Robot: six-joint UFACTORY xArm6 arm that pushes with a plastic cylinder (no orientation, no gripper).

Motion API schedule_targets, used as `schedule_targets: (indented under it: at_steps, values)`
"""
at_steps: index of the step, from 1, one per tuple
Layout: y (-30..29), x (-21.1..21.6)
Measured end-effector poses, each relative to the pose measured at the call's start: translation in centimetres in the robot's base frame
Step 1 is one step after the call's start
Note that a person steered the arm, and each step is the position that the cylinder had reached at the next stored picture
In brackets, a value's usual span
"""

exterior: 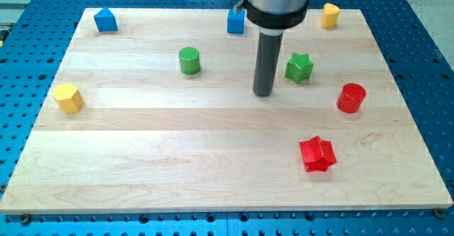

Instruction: Place the green star to the bottom left of the board

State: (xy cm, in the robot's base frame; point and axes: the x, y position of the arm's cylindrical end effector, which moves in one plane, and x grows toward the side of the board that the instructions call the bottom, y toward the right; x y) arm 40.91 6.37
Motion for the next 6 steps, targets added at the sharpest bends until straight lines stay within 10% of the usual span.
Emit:
schedule_targets:
  at_steps: [4, 6]
  values:
    - [9.1, -6.4]
    - [-6.1, 3.1]
